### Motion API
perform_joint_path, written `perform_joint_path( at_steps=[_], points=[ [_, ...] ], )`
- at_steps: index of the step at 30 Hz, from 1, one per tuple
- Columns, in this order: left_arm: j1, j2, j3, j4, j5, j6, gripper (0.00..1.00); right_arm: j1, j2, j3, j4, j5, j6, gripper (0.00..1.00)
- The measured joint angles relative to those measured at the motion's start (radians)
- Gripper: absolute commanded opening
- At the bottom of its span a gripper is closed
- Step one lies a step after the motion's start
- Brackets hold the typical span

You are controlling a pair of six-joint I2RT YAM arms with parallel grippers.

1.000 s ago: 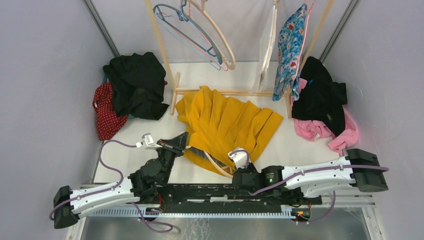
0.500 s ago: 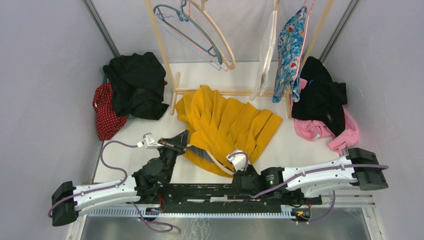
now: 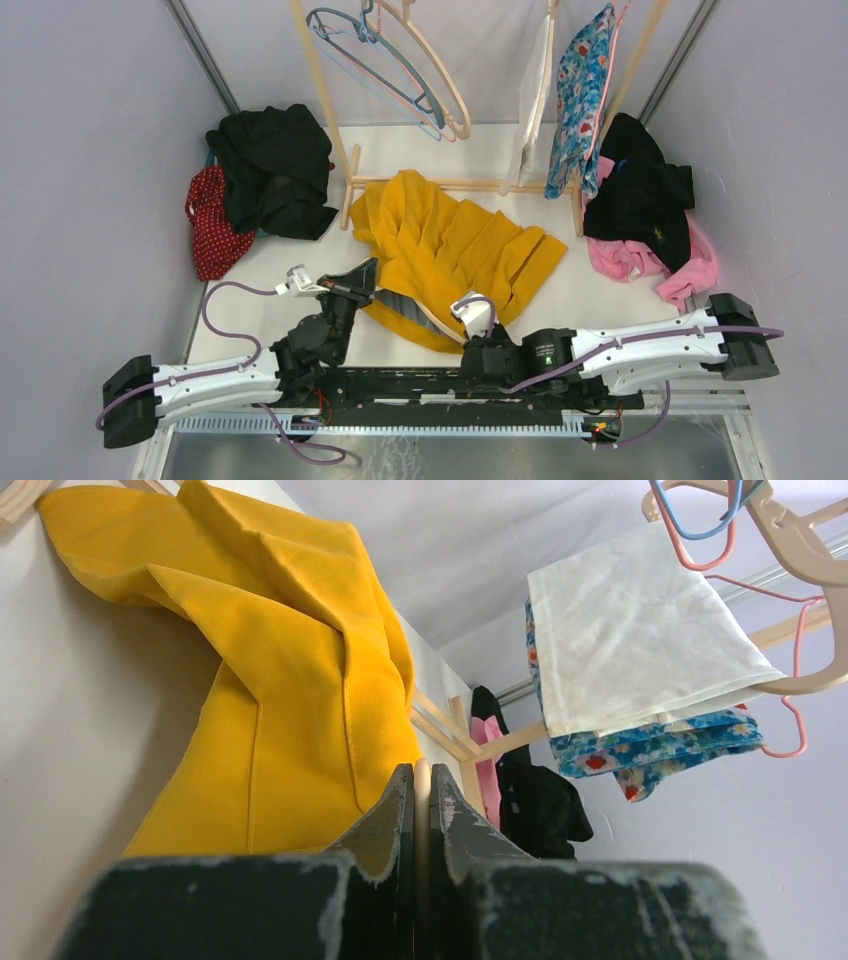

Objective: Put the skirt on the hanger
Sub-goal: Hang the skirt on the hanger.

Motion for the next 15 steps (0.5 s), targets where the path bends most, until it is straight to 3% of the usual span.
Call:
perform_joint_path(
  at_steps=[8, 15],
  points=[
    [0.000, 0.083, 0.000, 0.064, -0.006, -0.001, 0.03, -0.005, 0.106, 0.098, -0.006, 0.004, -0.022, 0.01],
    [0.000, 0.080, -0.011, 0.072, -0.003, -0.006, 0.03, -0.122, 0.151, 0.110, 0.063, -0.046, -0.085, 0.01]
  ],
)
